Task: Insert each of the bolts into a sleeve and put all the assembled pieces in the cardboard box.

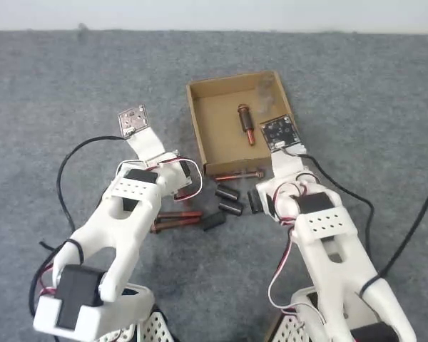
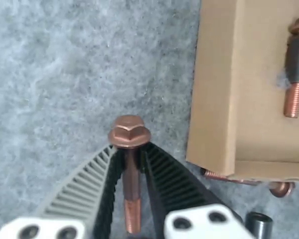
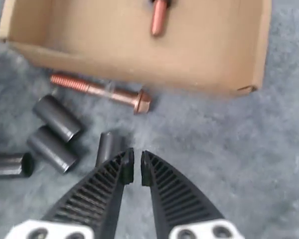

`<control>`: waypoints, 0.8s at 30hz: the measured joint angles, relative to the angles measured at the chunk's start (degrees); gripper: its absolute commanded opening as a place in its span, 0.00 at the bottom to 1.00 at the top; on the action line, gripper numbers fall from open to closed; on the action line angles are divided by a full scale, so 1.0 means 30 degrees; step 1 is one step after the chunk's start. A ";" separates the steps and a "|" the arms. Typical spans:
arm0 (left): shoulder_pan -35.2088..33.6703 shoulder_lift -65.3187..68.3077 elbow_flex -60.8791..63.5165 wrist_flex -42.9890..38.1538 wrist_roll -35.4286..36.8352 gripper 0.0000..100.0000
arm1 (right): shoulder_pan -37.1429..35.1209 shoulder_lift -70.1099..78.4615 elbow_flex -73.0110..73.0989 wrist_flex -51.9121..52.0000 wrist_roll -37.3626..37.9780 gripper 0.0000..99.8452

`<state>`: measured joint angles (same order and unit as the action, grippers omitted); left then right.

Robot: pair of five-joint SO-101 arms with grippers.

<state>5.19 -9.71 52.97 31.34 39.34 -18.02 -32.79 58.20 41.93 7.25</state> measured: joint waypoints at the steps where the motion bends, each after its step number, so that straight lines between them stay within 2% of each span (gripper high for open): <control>1: 0.0000 0.0000 0.0000 0.0000 0.0000 0.01 | -0.0029 0.0000 -0.0352 0.0615 0.0000 0.01; 8: 0.0000 0.0000 0.0000 0.0000 0.0000 0.01 | -0.0498 0.0469 -0.1963 0.2403 0.0000 0.01; 19: 0.0000 0.0000 0.0000 0.0000 0.0000 0.01 | -0.1495 0.7267 -0.4747 0.2403 0.0059 0.01; 24: 0.0000 0.0000 0.0000 0.0000 0.0000 0.01 | -0.2139 0.7912 -0.5451 0.2403 0.0117 0.09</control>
<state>5.19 -9.71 52.97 31.34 39.34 -24.44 -9.05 41.85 49.14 7.60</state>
